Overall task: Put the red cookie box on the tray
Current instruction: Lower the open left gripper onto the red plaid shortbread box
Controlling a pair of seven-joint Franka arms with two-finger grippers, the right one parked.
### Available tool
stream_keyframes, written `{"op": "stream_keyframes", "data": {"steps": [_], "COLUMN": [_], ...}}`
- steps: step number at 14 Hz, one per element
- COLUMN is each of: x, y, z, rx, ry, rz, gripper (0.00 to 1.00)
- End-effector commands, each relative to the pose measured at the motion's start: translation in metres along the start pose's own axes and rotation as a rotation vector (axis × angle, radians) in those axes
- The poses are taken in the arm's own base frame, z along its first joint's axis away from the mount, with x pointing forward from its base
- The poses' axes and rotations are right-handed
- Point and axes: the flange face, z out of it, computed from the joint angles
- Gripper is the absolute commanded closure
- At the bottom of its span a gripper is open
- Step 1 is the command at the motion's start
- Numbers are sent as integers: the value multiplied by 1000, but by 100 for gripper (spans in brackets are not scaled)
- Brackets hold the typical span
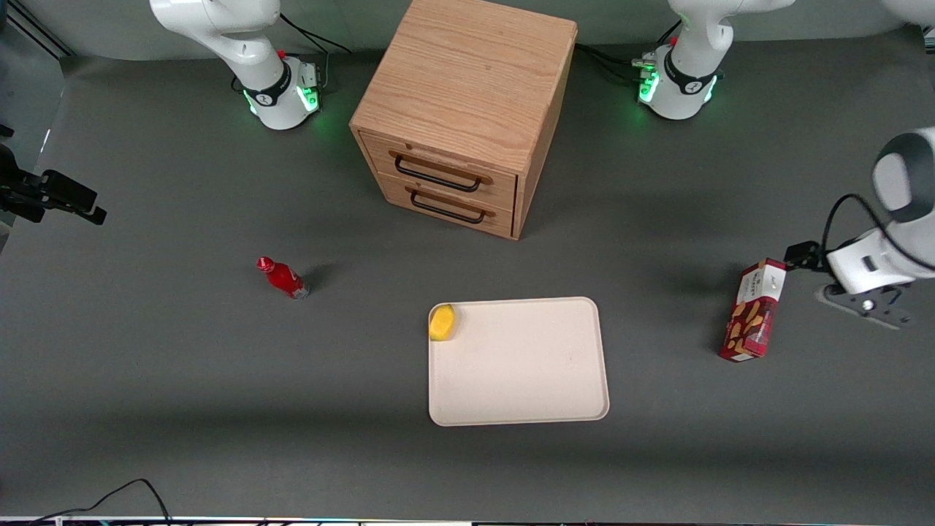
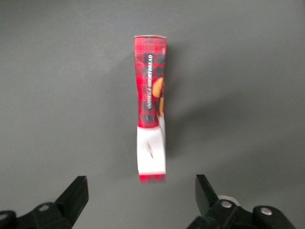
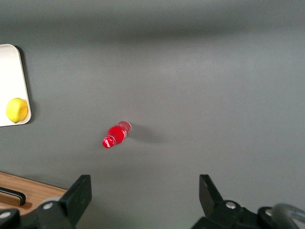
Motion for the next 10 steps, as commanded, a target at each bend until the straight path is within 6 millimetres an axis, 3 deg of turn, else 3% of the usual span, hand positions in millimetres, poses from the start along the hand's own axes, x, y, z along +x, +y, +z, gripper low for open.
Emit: {"op": "stream_keyframes", "data": {"steps": [1, 2, 3, 5, 6, 10], "x": [5, 10, 15, 21, 24, 37], "y": [3, 2, 5, 9, 9, 4], "z": [62, 78, 97, 126, 130, 93], "rx": [-2, 3, 5, 13, 10, -18], "ry": [63, 91, 116, 162, 161, 146], "rz": [29, 22, 12, -6, 2, 9], "gripper": [0, 0, 7, 100, 100, 100]}}
